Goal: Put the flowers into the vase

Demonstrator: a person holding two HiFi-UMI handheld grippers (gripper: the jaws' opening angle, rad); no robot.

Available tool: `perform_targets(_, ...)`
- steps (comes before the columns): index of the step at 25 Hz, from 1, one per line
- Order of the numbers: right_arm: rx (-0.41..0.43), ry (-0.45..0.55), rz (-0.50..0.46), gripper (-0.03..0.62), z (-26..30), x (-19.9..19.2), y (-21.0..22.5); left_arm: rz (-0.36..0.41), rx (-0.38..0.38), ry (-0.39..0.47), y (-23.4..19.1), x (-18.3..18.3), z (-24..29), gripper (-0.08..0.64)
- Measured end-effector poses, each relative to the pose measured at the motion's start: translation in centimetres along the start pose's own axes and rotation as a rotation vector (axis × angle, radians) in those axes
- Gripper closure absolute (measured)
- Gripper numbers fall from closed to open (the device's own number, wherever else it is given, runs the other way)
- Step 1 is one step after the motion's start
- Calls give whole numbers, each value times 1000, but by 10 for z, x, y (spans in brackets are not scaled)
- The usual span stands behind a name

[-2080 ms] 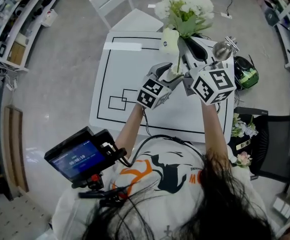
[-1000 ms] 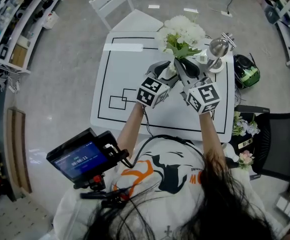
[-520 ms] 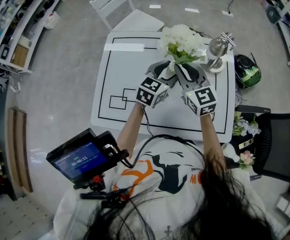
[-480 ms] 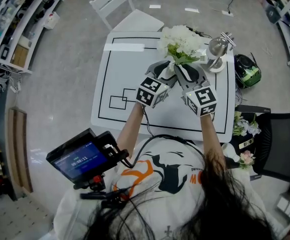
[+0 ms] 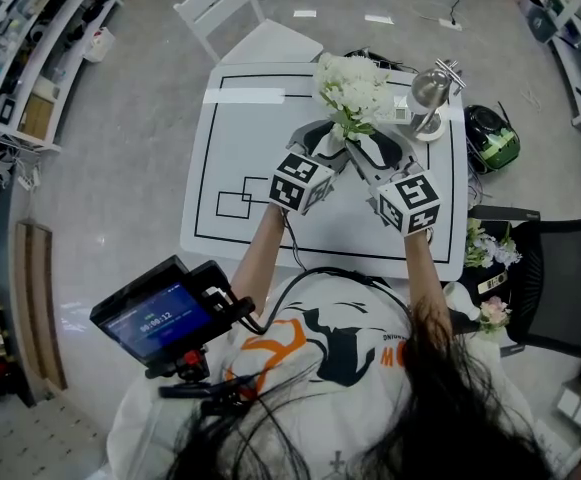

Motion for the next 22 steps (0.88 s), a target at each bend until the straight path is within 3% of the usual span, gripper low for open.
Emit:
perform_targets(7,-13,9,70,415,-10,-5,3,9,4,-5,0,3,1,296)
perform_targets(22,-11,13,106,415,-10,-8,1,55,30,1,0,4,1,295)
Point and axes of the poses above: the fingertips, and each gripper's own axes: z forward along the fingers, y to its right, x out of its top, the point moved 6 cm from there along -z, backward along the fingers, and after that the axes turned 10 degrees about -z, right-handed, at the moved point
